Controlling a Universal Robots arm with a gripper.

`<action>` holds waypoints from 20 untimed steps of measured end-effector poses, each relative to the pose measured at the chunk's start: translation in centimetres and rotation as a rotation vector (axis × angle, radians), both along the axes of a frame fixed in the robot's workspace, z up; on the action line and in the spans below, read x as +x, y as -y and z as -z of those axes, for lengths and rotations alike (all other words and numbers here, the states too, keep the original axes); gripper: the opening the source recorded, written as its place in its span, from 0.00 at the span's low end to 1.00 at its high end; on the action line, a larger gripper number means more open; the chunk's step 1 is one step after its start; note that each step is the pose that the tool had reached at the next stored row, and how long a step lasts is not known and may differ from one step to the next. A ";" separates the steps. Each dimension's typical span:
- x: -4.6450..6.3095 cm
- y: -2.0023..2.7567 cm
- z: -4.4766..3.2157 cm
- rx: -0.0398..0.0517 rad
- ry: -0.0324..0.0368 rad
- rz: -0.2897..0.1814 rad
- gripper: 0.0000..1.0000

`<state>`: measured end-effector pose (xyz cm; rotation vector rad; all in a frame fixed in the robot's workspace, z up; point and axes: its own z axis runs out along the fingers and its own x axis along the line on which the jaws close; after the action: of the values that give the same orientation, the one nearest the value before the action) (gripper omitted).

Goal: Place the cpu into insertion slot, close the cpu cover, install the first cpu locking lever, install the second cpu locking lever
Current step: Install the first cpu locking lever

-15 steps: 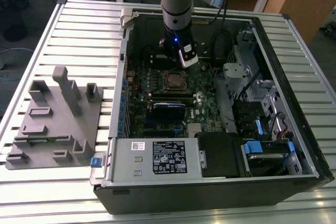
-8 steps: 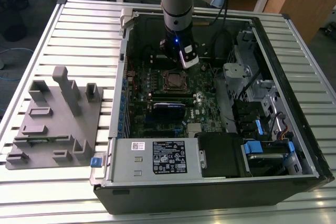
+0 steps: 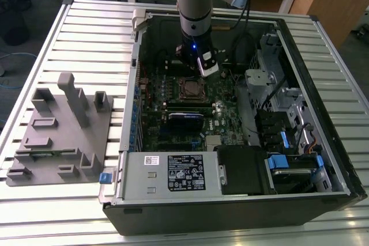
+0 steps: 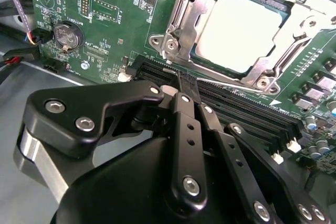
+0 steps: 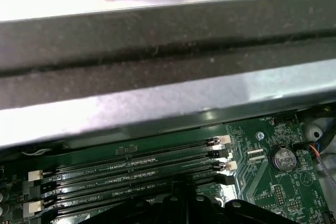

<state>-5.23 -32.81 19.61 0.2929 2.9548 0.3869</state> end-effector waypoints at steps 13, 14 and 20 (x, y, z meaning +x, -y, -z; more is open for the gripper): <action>0.0 -0.02 0.17 -0.0008 0.0007 0.000 0.11; 0.0 -0.02 0.18 -0.0007 0.0008 0.000 0.11; 0.0 -0.19 0.24 -0.0006 0.0008 0.009 0.11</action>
<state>-5.23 -32.62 19.37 0.3053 2.9518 0.3851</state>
